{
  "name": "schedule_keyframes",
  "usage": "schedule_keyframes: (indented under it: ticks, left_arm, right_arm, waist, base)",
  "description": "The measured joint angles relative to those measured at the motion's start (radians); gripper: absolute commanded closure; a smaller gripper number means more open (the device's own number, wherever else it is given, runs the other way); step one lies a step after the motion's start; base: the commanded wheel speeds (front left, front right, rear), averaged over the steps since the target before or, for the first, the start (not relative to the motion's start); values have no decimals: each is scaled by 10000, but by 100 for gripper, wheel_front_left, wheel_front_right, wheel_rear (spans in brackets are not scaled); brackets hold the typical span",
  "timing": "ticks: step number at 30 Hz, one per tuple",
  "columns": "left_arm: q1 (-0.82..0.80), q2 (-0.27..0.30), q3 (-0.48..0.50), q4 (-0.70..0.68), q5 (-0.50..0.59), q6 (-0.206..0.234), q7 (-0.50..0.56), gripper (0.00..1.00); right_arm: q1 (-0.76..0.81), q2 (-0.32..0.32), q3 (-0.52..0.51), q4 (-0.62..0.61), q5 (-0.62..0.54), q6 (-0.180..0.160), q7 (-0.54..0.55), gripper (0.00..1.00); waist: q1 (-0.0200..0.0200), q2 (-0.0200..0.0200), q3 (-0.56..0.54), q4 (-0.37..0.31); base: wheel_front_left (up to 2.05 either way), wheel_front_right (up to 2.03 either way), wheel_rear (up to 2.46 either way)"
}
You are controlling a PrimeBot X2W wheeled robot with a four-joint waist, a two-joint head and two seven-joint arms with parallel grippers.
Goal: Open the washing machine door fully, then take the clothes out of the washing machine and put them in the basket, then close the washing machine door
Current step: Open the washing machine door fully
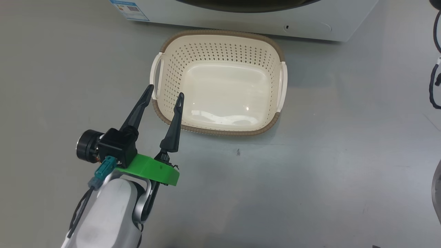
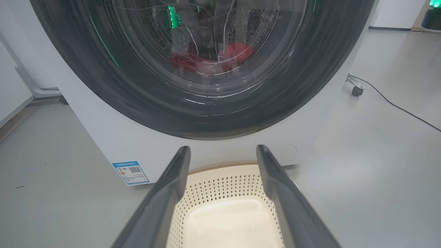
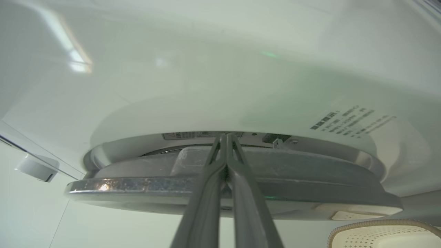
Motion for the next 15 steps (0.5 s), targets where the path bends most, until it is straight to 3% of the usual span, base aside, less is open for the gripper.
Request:
schedule_keyframes:
  ticks: [15]
  left_arm:
    - [-182, -12, -142, -10, -221, 96, 0, 0]
  right_arm:
    - [-988, -245, 173, 892, 44, -184, 759, 100]
  waist:
    - [0, 0, 263, 342]
  base:
    - [0, 0, 0]
